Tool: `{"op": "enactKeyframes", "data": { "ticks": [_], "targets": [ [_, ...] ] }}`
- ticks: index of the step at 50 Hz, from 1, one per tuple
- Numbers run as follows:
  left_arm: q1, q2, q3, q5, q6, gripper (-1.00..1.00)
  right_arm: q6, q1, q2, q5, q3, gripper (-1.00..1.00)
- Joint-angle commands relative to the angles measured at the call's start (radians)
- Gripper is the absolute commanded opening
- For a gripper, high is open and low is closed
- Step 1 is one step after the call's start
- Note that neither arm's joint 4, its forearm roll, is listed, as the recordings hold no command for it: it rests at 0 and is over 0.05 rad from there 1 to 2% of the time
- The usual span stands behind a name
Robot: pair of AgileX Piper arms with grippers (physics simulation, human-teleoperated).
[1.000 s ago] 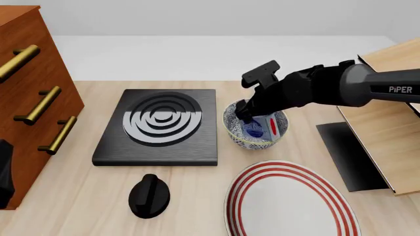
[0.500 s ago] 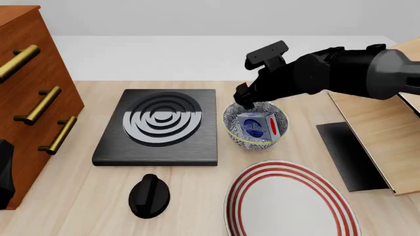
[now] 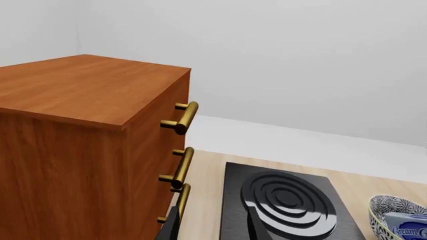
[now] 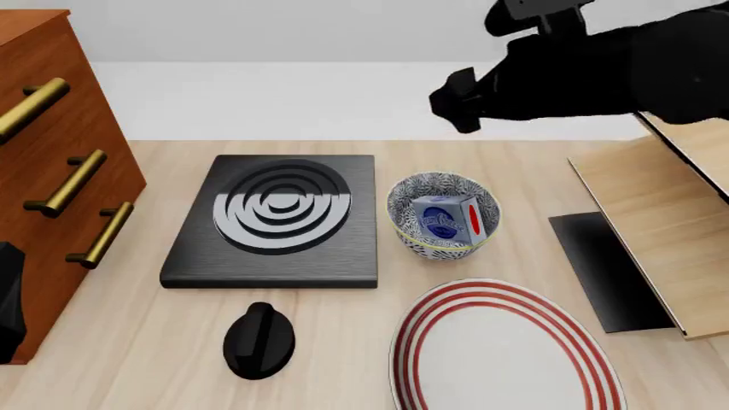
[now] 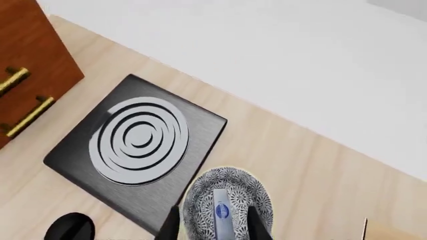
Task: Pick up the cream cheese and put it in the bowl.
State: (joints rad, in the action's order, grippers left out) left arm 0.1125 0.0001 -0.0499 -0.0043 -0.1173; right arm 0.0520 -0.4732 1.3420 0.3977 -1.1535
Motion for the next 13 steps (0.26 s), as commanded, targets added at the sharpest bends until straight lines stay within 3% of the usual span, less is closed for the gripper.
{"op": "enactKeyframes", "data": {
  "ticks": [1,13],
  "targets": [
    [-0.001,0.000,-0.001,0.000,-0.005,1.00,-0.019,0.010,-0.190,-0.053,0.134,1.00],
    [0.000,0.000,0.002,-0.003,-0.006,1.00,-0.021,0.023,-0.392,-0.092,0.308,1.00]
  ]
}}
